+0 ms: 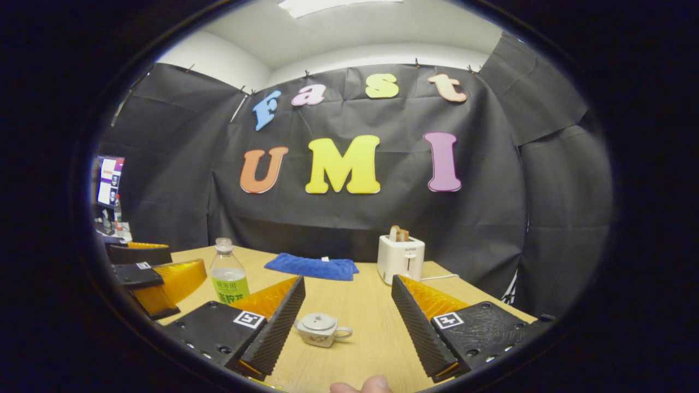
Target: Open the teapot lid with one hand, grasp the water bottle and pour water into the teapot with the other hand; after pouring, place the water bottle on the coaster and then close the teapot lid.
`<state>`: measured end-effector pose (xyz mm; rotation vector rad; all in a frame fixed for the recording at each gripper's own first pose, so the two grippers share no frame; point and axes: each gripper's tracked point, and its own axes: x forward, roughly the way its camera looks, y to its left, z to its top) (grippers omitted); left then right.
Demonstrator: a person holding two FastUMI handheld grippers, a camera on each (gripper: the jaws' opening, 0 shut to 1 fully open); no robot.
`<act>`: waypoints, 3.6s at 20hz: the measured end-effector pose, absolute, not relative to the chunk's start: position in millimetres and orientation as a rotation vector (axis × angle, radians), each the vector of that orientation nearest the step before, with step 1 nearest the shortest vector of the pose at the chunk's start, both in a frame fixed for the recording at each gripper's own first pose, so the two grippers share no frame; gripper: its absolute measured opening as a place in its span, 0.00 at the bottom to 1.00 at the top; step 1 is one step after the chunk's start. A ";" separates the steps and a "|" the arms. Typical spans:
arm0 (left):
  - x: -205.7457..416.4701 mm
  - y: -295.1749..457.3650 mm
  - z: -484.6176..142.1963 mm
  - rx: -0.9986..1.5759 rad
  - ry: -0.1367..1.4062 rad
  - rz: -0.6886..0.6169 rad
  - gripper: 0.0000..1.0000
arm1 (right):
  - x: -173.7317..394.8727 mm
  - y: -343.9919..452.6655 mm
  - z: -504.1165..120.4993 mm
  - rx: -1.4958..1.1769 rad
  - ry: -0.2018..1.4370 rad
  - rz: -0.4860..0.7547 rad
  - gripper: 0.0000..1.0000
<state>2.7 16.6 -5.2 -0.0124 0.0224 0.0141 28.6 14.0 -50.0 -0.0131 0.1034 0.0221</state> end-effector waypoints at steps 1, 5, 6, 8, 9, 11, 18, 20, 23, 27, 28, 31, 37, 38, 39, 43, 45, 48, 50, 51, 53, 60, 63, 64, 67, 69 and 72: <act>2.6 17.9 -4.0 -0.014 0.019 0.016 0.98 | 31.8 15.7 -55.4 -0.011 0.117 0.023 0.96; 2.5 25.0 -1.7 -0.019 0.016 0.025 0.98 | 48.1 24.6 -73.5 -0.013 0.136 0.037 0.96; 2.7 25.2 -1.4 -0.021 0.019 0.026 0.98 | 53.0 25.5 -79.1 -0.017 0.141 0.035 0.96; 2.5 26.1 -1.3 -0.025 0.018 0.021 0.98 | 62.4 30.2 -93.0 -0.016 0.164 0.038 0.96; 2.8 29.0 -0.6 -0.022 0.017 0.024 0.98 | 66.2 33.2 -99.6 -0.011 0.179 0.043 0.96; 3.7 33.0 0.5 -0.019 0.015 0.030 0.98 | 73.8 38.1 -113.3 -0.009 0.208 0.051 0.96; 6.0 45.6 -1.6 -0.060 0.024 0.049 0.98 | 96.9 50.6 -142.0 -0.017 0.277 0.067 0.85; 6.3 48.4 -2.3 -0.054 0.025 0.056 0.98 | 99.0 56.1 -147.1 -0.018 0.299 0.083 0.76; 7.6 48.7 -5.0 -0.053 0.030 0.056 0.98 | 102.6 59.5 -150.4 -0.029 0.315 0.093 0.54; 8.6 49.5 -7.5 -0.057 0.038 0.057 0.98 | 105.0 64.9 -155.2 -0.035 0.338 0.108 0.35; 8.6 50.4 -7.9 -0.057 0.038 0.057 0.98 | 106.6 59.0 -156.0 -0.043 0.330 0.089 0.41; 10.2 51.8 -8.7 -0.055 0.039 0.062 0.98 | 109.4 63.1 -157.3 -0.046 0.350 0.097 0.09; 11.7 51.9 -11.2 -0.064 0.043 0.055 0.98 | 108.2 64.8 -156.0 -0.062 0.356 0.110 0.00; 12.3 51.2 -13.0 -0.064 0.046 0.052 0.98 | 109.1 65.2 -154.8 -0.054 0.343 0.116 0.01; 13.9 51.4 -15.4 -0.063 0.050 0.050 0.98 | 108.6 67.0 -150.8 -0.040 0.333 0.128 0.00; 14.9 39.0 -23.6 -0.090 0.068 0.005 0.98 | 108.6 66.1 -129.3 0.000 0.281 0.149 0.00; 13.8 31.9 -35.0 -0.111 0.097 -0.022 0.98 | 107.9 62.8 -119.1 0.006 0.264 0.152 0.00; 13.9 28.9 -55.8 -0.106 0.161 -0.029 0.98 | 101.3 56.6 -107.1 0.015 0.242 0.151 0.00; 15.9 24.0 -66.2 -0.099 0.184 -0.040 0.98 | 97.2 53.4 -104.3 0.013 0.241 0.157 0.00; 17.6 21.0 -71.8 -0.095 0.197 -0.046 0.98 | 94.7 51.1 -102.7 0.015 0.241 0.159 0.00; 21.8 15.7 -86.9 -0.086 0.227 -0.062 0.98 | 89.2 42.6 -101.1 0.007 0.242 0.155 0.00; 44.6 -2.4 -117.1 -0.089 0.282 -0.096 0.98 | 70.3 20.5 -98.8 0.000 0.241 0.140 0.00; 55.8 -3.2 -128.2 -0.094 0.297 -0.096 0.98 | 70.2 12.8 -94.6 -0.005 0.233 0.131 0.00; 58.8 -1.8 -129.6 -0.099 0.299 -0.091 0.98 | 70.5 11.4 -94.5 -0.005 0.231 0.129 0.00; 65.6 2.0 -129.4 -0.110 0.302 -0.080 0.98 | 70.7 8.1 -96.6 -0.010 0.236 0.128 0.00; 70.5 2.5 -129.9 -0.110 0.299 -0.080 0.98 | 70.6 6.9 -97.9 -0.006 0.237 0.127 0.00; 75.1 4.6 -130.6 -0.097 0.303 -0.085 0.94 | 70.2 4.6 -100.7 -0.002 0.245 0.128 0.00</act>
